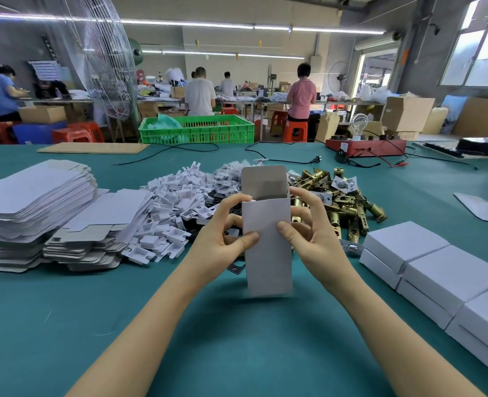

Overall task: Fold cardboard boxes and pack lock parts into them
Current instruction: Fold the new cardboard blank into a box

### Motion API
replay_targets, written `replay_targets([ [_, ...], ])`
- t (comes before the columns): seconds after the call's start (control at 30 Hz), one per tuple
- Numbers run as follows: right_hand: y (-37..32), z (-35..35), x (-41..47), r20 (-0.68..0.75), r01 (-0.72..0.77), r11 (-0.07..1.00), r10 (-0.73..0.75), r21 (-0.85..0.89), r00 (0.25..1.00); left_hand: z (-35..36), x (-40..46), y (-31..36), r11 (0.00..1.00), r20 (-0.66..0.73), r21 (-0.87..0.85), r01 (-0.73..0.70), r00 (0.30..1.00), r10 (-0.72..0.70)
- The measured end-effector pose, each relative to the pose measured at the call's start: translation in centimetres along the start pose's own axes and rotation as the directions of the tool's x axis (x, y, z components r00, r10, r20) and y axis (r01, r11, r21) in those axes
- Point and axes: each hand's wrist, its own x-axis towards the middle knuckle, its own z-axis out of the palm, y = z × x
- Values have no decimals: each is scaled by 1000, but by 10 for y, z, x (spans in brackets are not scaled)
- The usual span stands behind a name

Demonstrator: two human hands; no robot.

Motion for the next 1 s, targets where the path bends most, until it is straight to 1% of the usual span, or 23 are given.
replay_targets([
  [0.17,-1,-2,0,-10,-18,999,19,38,1000,3,-1,0,1000,-7,-9,5,1000,-5],
  [0.33,-2,-4,0,-15,-30,999,31,28,999,7,-2,1,1000,-7,-8,0,1000,0],
  [0.67,-9,-7,2,-22,25,999,-25,-39,999,11,-3,2,1000,-15,-22,-5,1000,5],
  [0.87,-15,-7,3,-19,107,973,-113,-203,993,9,-3,1,999,13,-44,15,1000,-14],
  [1.0,-17,-9,4,-40,78,980,-87,-181,995,9,-3,2,999,25,-49,25,999,-24],
])
